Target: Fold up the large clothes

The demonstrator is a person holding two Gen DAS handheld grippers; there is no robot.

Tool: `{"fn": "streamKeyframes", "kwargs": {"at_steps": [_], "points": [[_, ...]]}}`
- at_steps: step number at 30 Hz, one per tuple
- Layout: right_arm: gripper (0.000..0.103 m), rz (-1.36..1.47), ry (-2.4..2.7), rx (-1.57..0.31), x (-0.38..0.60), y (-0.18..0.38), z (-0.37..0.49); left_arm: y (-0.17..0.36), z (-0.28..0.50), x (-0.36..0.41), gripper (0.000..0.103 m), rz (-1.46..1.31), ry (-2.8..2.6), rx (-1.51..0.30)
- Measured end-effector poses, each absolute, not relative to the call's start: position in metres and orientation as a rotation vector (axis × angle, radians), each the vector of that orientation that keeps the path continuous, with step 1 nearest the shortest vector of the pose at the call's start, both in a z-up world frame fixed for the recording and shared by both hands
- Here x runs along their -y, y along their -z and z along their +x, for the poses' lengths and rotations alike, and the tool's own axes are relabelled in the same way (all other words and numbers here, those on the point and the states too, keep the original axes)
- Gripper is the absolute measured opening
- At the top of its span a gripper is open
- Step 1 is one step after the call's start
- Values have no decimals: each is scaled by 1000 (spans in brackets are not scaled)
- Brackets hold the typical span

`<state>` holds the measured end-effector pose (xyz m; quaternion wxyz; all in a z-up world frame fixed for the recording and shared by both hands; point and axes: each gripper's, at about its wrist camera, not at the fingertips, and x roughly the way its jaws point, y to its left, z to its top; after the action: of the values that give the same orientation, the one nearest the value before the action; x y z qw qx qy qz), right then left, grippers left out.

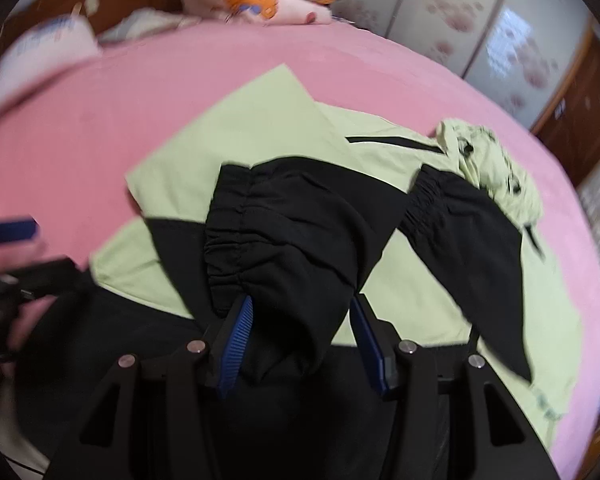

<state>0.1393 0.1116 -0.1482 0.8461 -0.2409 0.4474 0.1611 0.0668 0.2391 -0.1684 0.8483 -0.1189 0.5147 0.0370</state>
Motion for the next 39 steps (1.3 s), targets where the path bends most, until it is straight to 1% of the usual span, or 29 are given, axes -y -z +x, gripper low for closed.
{"fn": "streamKeyframes", "kwargs": {"at_steps": [1, 2, 3, 4, 7, 12, 14, 16, 17, 18, 19, 20, 24, 27, 33, 37, 38, 39], "points": [[50, -538, -338, -940, -114, 150, 140, 167, 66, -239, 80, -253, -75, -1082], [44, -565, -337, -934, -118, 152, 141, 166, 66, -238, 80, -254, -72, -1078], [34, -572, -350, -932, -120, 151, 142, 164, 65, -236, 80, -253, -69, -1076], [12, -575, -343, -930, -120, 149, 145, 163, 65, -234, 80, -250, -64, -1073], [9, -464, -330, -903, -104, 125, 154, 161, 64, -231, 80, -243, -58, -1068], [9, -116, -232, -844, -19, 69, 165, 162, 63, -226, 80, -247, -41, -1074], [9, 9, -179, -855, 24, 65, 167, 163, 63, -223, 80, -248, -33, -1078], [12, 108, -133, -914, 66, 78, 168, 166, 65, -216, 80, -245, -20, -1087], [23, 140, -115, -960, 81, 88, 170, 166, 66, -213, 80, -240, -13, -1091], [32, 183, -87, -1014, 98, 100, 171, 167, 66, -210, 80, -233, -6, -1095], [43, 236, -79, -1047, 114, 111, 169, 168, 67, -208, 80, -227, 0, -1097], [44, 284, -88, -1064, 126, 119, 166, 169, 67, -204, 80, -220, 6, -1100], [44, 418, -138, -1087, 148, 135, 159, 172, 69, -195, 80, -196, 19, -1111], [45, 470, -173, -1093, 148, 138, 165, 173, 70, -191, 80, -184, 22, -1117], [45, 514, -198, -1188, 134, 174, 198, 173, 73, -187, 80, -159, 18, -1120], [45, 484, -197, -1163, 125, 178, 207, 177, 74, -189, 80, -160, 6, -1133], [43, 464, -200, -1162, 121, 177, 208, 178, 75, -190, 80, -163, 3, -1137], [37, 411, -202, -1144, 114, 171, 207, 179, 75, -190, 80, -165, 0, -1140]]}}
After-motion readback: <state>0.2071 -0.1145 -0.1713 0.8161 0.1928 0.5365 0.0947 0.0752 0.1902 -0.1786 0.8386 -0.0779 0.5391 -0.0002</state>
